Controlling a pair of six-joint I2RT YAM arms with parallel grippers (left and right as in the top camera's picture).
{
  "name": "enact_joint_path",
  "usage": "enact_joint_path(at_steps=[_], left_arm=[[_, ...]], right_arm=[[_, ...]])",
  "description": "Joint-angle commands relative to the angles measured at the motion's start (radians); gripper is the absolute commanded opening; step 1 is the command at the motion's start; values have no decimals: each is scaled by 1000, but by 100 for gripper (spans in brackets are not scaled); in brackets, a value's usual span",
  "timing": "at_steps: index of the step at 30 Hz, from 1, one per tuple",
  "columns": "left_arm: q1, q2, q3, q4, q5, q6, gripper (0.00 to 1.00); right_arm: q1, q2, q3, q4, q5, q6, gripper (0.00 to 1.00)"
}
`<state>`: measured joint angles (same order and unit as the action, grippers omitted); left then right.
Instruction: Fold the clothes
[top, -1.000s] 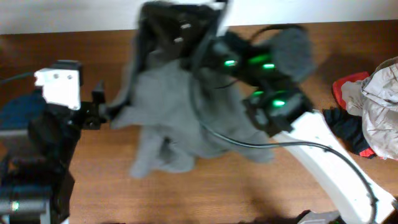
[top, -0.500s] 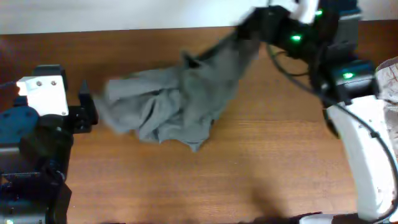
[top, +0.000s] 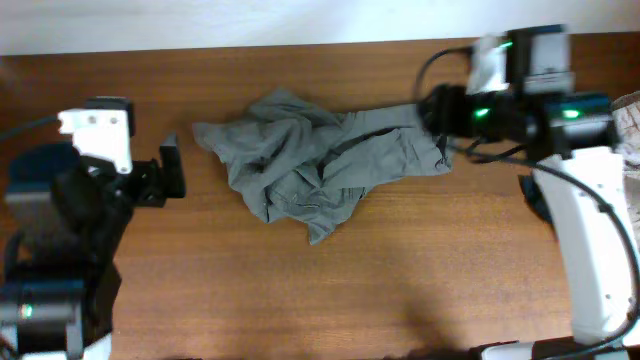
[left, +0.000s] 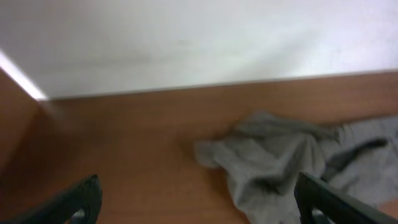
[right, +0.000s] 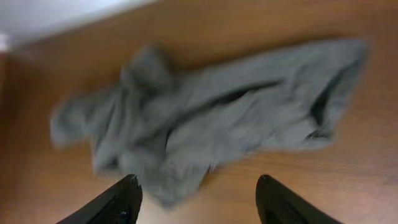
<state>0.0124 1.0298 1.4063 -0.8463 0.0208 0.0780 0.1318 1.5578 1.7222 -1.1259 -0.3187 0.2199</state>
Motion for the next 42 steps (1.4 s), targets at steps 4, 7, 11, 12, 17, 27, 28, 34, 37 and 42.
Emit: enact_joint_path(at_steps=[4,7,11,12,17,27,28,34,37,42], left_arm=[[-3,159,14,-46,95,-6,99],[-3,187,14,-49,96,-6,99],[-3,176,14,-33,95,-6,99],[-3,171,14,-29,95,-6,99],[-3,169,14,-31,95,-6,99],[-3,146,14,-18,95,-6,99],[-3,136,14,-15,95,-6,99],[-3,85,14,-3,89,-2,99],[-3,82,14,-4,89,-2,99],[-3,82,14,-5,148,-3,99]], right_arm=[[256,144,-176,43,99,-164,65],[348,227,-276,127,158,-214,65],[474,305,-358,211,268,-284,70],[524,325,-374,248,352,-283,72],[601,369,-415,342,476,-232,76],[607,399,-417,419,494,-177,40],[607,399,-417,415,499,-165,20],[608,258,-272,167,514,-98,4],[608,96,-40,-42,514,-98,4],[607,-86,301,-73,515,-110,4]])
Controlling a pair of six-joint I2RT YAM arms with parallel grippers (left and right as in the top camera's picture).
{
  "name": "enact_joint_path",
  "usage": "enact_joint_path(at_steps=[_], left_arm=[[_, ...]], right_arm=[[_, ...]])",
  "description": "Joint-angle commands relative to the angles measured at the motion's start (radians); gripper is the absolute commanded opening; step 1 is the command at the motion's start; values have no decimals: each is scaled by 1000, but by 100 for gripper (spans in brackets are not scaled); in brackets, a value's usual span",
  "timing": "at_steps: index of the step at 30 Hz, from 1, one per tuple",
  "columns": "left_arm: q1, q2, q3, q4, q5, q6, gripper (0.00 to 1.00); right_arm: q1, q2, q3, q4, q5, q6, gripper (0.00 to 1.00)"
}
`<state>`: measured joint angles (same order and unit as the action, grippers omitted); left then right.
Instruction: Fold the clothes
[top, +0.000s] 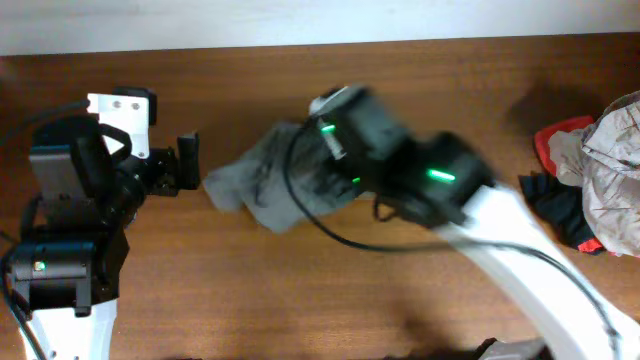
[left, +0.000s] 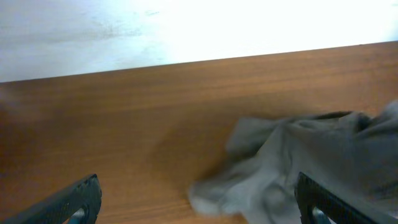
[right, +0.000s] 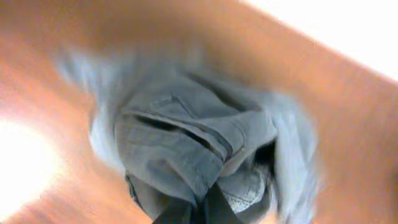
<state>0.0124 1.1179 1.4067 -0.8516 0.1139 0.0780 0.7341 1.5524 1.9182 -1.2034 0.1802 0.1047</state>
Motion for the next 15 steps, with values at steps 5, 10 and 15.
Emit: enact_joint_path(at_steps=[5,10,15], left_arm=[[-3,-6,14,-18,150,-2,99],[-3,-6,14,-32,320,10,99],[-14,-6,14,-43,467,94,77]], right_arm=[[5,-84,166,1,103,1,4],[4,-53,166,-4,203,10,4],[-42,-37,166,3,372,137,5]])
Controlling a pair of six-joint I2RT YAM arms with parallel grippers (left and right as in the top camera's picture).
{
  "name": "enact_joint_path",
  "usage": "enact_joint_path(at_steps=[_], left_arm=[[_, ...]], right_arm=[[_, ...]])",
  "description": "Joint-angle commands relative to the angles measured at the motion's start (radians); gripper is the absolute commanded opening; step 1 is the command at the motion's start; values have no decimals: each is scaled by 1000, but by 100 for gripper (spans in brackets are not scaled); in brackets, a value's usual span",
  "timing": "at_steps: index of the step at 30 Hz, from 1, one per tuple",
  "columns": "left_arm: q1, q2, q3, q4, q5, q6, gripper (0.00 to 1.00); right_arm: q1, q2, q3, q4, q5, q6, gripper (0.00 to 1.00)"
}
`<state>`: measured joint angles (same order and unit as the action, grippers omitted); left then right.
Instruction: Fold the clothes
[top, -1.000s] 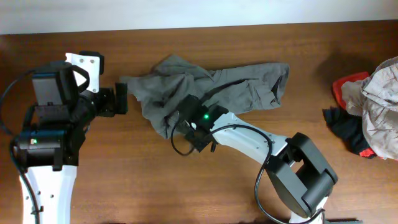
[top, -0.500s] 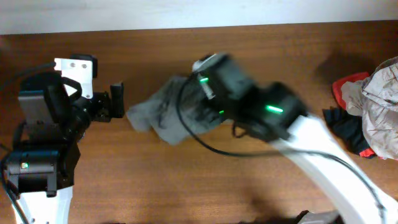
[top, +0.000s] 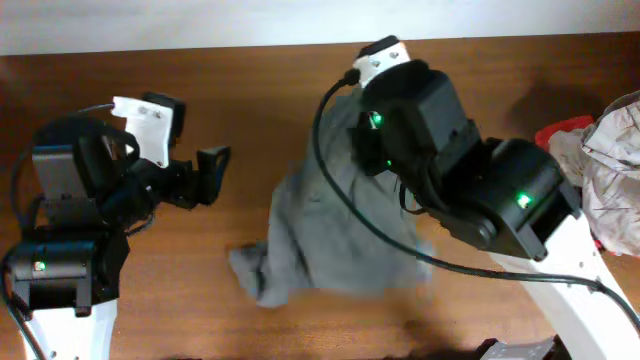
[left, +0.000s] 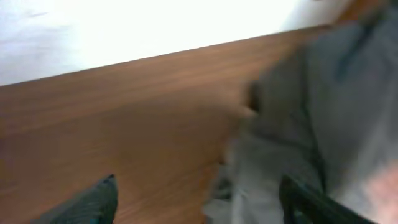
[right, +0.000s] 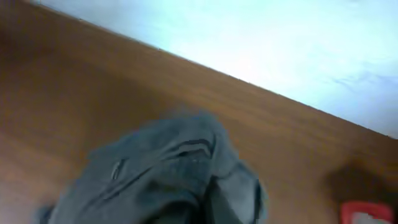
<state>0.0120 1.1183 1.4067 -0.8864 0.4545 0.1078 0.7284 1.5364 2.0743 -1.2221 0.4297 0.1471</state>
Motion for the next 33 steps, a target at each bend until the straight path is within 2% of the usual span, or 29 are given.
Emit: enact_joint_path(at_steps=[1,6,9,13,16,20,23,27,30,33], left_arm=[[-33,-6,14,-12,126,85,75],[-89,-6,14,-13,109,122,75],[-100,-6,14,-12,73,123,75],[-100,-5,14,-8,34,123,75],[-100,-1,14,-9,35,123,76],[-101,6,14,-9,35,122,76],[-101,14,14,-9,35,122,76],[-101,16,14,-9,-13,126,76],[-101,11,14,-12,-75,126,76],[-101,7,14,-9,-85,126,76]], right_arm=[[-82,-18,10,17,109,166,5],[-248,29,10,-64,-73,289,4],[-271,65,10,-73,-155,288,4],[-243,69,32,19,-244,303,4],[-236,70,89,38,-208,413,4],[-253,95,90,-13,24,448,4],[-272,158,90,-114,5,508,4],[-237,204,91,-128,-46,502,4],[-225,177,112,-137,65,428,4],[-275,115,167,-200,245,356,4]])
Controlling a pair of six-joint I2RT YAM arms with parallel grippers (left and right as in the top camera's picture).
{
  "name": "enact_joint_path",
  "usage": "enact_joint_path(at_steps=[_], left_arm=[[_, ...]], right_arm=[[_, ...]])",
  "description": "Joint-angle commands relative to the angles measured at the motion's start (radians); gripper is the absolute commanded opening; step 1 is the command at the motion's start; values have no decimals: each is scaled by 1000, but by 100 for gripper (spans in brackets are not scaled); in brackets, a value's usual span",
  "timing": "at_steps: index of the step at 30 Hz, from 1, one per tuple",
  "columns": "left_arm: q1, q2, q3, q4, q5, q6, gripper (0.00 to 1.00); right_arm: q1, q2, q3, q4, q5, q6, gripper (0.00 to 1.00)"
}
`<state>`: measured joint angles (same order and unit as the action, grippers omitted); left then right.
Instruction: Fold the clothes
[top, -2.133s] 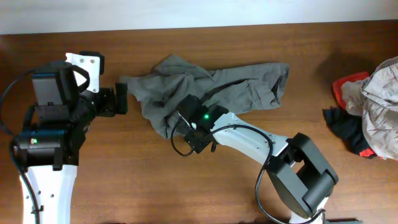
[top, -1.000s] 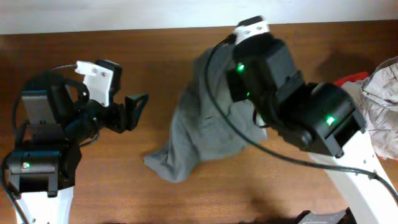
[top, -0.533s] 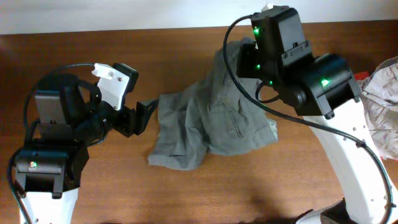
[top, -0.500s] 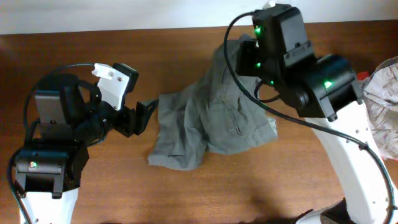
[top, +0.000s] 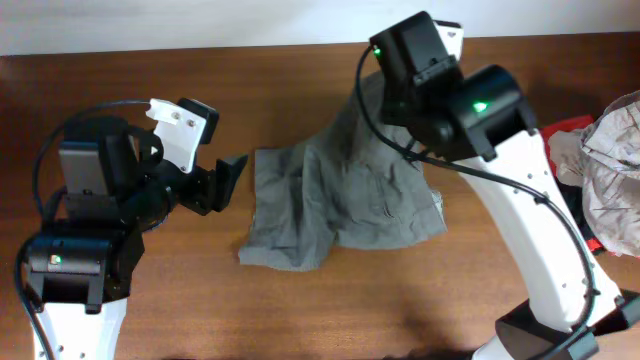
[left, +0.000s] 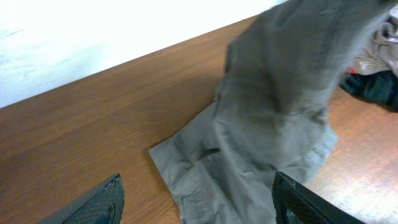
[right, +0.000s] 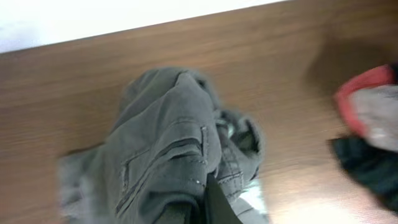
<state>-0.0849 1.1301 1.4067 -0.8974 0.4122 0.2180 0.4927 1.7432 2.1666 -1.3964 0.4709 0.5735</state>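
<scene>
A grey garment (top: 340, 205) hangs from my right gripper (top: 385, 95) near the table's far edge. Its lower part lies spread on the wood toward the front. In the right wrist view my right gripper (right: 205, 208) is shut on a bunched fold of the grey garment (right: 168, 143), seams and a pocket showing. My left gripper (top: 235, 175) stands open just left of the cloth's left edge. In the left wrist view the grey garment (left: 273, 124) fills the right half, with the left gripper (left: 199, 205) open low over its near corner and nothing between the fingers (left: 96, 202).
A pile of other clothes (top: 610, 130) lies at the table's right edge, with a red and black piece (top: 555, 150) beside it. The same pile (left: 379, 43) shows far right in the left wrist view. The white wall runs along the table's back edge (top: 250, 45).
The garment's lower part now lies wider and flatter on the table, no longer hanging in a narrow drape. My right gripper sits slightly further right. My left gripper has come closer to the cloth's left edge.
The garment first lay crumpled across the table's middle, both grippers open at its two ends. Then my right gripper was shut on it over its left part. Later it hung from that gripper near the far edge, and now its bottom rests spread on the table.
</scene>
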Motion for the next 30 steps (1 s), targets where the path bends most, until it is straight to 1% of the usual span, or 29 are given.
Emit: enact_joint_path(at_steps=[1,3,5,6,9,12,14,16,19,20,21,22,23,24,25,26,27,30], left_arm=[[-4,-4,14,4,-43,15,76],[-4,-2,14,10,-43,15,76],[-4,-2,14,15,-43,15,76],[-4,-2,14,18,-43,15,76],[-4,-2,14,20,-43,15,75],[-4,-2,14,21,-43,15,76],[-4,-2,14,21,-43,15,76],[-4,-2,14,21,-43,15,76],[-4,-4,14,21,-43,15,76],[-4,-5,14,21,-43,15,76],[-4,-5,14,21,-43,15,76],[-4,-5,14,21,-43,15,76],[-4,-5,14,21,-43,15,76],[-4,-5,14,21,-43,15,76],[-4,-5,14,21,-43,15,76],[-4,-5,14,21,-43,15,76],[-4,-5,14,21,-43,15,76],[-4,-5,14,21,-43,16,77]], right_arm=[[-76,-118,110,-48,258,-106,4],[-138,-157,171,-55,266,-171,5],[-185,-185,231,-38,231,-237,5],[-219,-200,277,-12,188,-299,5],[-247,-205,348,39,65,-386,5],[-243,-200,354,74,-93,-394,5],[-243,-167,351,67,-246,-393,5],[-240,-107,349,43,-353,-343,5],[-192,14,349,24,-430,-278,5],[-166,56,349,25,-438,-249,7],[-140,102,349,29,-438,-216,18],[-108,149,349,40,-439,-200,38],[-77,187,350,47,-439,-200,49],[-46,222,350,47,-430,-210,57],[-32,233,350,47,-418,-232,61],[-10,243,350,35,-332,-244,65],[-8,242,350,26,-291,-244,66],[-29,219,350,-43,-194,-243,74]])
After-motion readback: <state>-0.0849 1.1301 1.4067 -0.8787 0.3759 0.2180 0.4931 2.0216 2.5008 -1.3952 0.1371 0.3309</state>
